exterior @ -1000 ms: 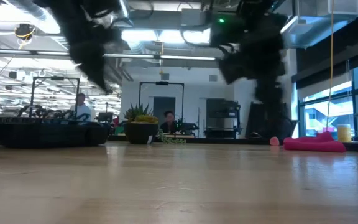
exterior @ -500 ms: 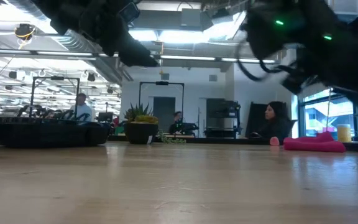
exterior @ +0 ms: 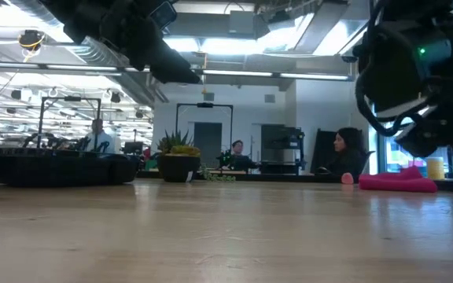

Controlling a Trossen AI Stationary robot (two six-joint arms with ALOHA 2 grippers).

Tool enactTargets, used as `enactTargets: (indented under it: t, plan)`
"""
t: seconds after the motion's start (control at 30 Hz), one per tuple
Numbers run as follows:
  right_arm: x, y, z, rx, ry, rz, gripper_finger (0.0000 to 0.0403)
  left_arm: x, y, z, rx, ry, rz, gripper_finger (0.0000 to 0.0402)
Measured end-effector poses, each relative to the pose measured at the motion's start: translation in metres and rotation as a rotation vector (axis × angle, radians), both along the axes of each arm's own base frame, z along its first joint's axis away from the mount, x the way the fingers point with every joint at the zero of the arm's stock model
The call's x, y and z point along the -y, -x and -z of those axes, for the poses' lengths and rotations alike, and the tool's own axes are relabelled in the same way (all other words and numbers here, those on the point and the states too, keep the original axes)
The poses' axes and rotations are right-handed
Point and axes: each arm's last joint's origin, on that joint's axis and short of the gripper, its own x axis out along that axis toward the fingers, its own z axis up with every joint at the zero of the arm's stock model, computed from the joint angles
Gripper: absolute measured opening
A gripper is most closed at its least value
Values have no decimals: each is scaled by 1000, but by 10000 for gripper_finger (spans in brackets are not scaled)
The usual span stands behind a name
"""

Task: Pick and placing Produce into tupperware
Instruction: Put the red strawberry into the black container

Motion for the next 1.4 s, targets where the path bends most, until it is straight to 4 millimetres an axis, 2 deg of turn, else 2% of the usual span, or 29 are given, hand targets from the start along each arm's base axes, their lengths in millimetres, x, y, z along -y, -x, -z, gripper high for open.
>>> enactTargets:
  t: [0.33, 0.7, 1.13, 1.4]
  plan:
    - [2, 6, 10, 21, -27, -17, 349, -2, 0, 0, -3, -24, -49, 254]
    - [2, 6, 11, 23, -34, -40, 261, -2, 0, 0, -4, -26, -52, 254]
    - [2, 5, 12, 33, -27, -40, 184, -2, 0, 0, -5, -26, -51, 254]
    - [2, 5, 12, 35, -18, -24, 110, -2, 1, 1, -15, -25, -51, 254]
